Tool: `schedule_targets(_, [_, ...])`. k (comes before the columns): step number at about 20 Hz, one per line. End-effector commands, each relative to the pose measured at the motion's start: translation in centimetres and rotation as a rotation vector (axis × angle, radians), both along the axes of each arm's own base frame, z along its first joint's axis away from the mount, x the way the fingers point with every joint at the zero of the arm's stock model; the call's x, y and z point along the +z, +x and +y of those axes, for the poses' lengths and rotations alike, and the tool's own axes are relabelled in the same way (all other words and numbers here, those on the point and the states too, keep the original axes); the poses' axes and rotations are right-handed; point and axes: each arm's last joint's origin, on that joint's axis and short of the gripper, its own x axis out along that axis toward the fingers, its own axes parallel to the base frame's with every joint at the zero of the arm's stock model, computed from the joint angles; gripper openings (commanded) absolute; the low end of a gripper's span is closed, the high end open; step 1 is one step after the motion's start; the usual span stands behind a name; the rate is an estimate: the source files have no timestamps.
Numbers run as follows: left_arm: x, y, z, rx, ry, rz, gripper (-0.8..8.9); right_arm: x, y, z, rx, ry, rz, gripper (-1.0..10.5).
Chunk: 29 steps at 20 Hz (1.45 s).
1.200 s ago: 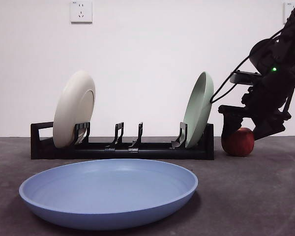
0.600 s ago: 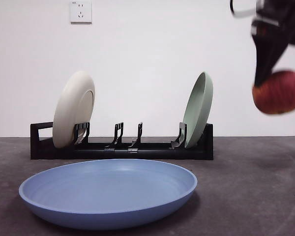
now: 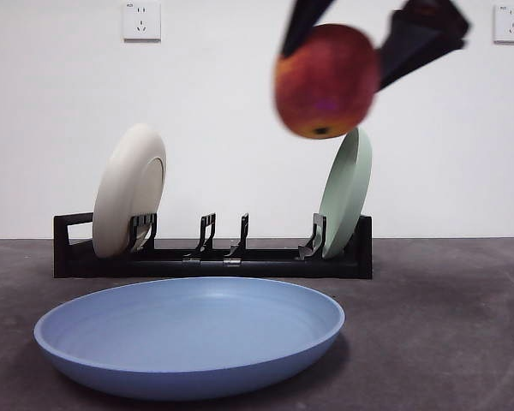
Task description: Take the blue plate from the plate rack,put the plate on the table,take the apple from the table,put the apple in the plate
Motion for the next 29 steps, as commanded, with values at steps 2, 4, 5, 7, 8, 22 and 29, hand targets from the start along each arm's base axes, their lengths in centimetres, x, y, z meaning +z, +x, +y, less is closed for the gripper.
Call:
schedule_targets(2, [0.0, 0.0, 0.1, 0.008, -0.007, 0.002, -0.05, -1.7, -0.6, 3.1, 0.031, -0.036, -0.007, -0.1])
schedule_targets(4, [0.0, 0.0, 0.1, 0.008, -0.007, 0.002, -0.05, -2.9, -0.5, 4.8, 0.046, -0.061, -0.029, -0.1])
schedule_targets(5, [0.0, 0.0, 0.1, 0.006, -0.008, 0.004, -0.05, -3.6, -0.3, 5.6, 0.048, -0.074, -0.034, 0.0])
schedule_targets(7, [0.0, 0.0, 0.0, -0.013, -0.015, 0.023, -0.05, -5.2, 0.3, 6.7, 0.056, -0.096, -0.016, 0.0])
schedule_targets(8, [-0.1, -0.1, 0.0, -0.025, -0.02, 0.035, -0.05, -6.1, 0.7, 7.3, 0.058, -0.111, -0.004, 0.0])
schedule_targets(22, [-0.1, -0.1, 0.0, -0.028, -0.019, 0.037, -0.05, -10.9, 2.1, 10.3, 0.073, -0.106, -0.021, 0.0])
schedule_targets(29, [-0.1, -0.1, 0.0, -0.028, -0.019, 0.037, -0.05, -14.0, 0.2, 9.9, 0.041, -0.163, -0.048, 0.0])
